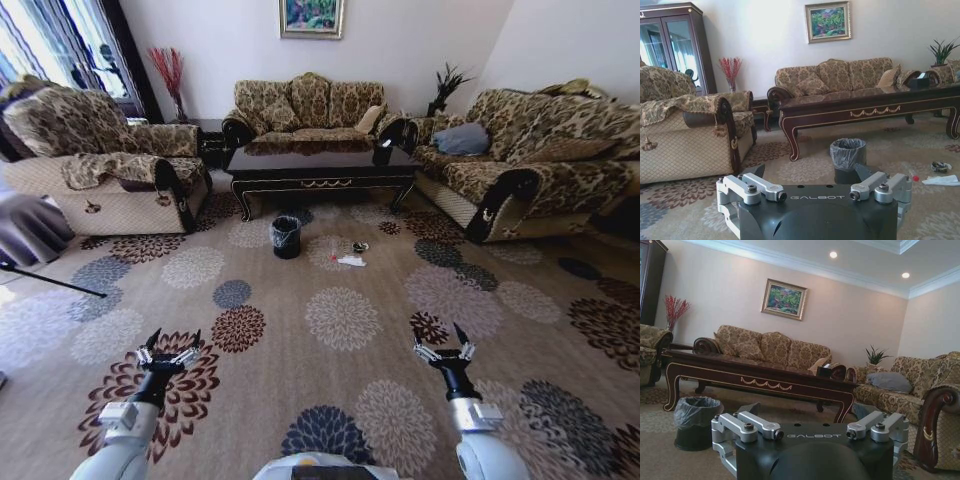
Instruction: Move to the front of the table and pick up the trash from the floor, then place it into the trash bin.
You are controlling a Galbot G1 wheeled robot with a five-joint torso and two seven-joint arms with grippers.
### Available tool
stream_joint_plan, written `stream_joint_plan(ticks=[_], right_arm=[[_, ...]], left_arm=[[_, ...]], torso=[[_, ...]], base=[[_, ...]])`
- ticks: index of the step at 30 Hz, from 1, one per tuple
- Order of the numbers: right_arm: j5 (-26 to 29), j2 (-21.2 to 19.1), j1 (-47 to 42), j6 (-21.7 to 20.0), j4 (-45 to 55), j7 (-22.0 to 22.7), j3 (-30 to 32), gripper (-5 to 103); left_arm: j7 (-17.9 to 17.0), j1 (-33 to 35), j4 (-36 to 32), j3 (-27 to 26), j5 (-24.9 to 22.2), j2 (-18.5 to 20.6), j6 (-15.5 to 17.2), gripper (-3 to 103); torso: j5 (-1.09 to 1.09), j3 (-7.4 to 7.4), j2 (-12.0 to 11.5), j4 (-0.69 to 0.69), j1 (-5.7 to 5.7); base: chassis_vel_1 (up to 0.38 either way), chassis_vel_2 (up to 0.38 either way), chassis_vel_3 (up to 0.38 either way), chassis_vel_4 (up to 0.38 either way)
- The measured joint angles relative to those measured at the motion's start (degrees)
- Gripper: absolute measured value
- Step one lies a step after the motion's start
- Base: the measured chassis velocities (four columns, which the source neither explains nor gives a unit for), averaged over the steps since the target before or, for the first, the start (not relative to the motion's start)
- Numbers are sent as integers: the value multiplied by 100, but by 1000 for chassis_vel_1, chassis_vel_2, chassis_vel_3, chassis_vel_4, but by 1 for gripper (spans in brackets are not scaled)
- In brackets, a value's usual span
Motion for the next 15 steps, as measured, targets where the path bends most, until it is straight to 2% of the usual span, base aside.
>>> stream_joint_plan(ticks=[15], right_arm=[[-9, 16, -61, 43, 3, -6, 32, 100]], left_arm=[[6, -21, 102, 58, -55, -56, 9, 100]], torso=[[0, -229, -356, 0, -129]], base=[[0, 0, 0, 0]])
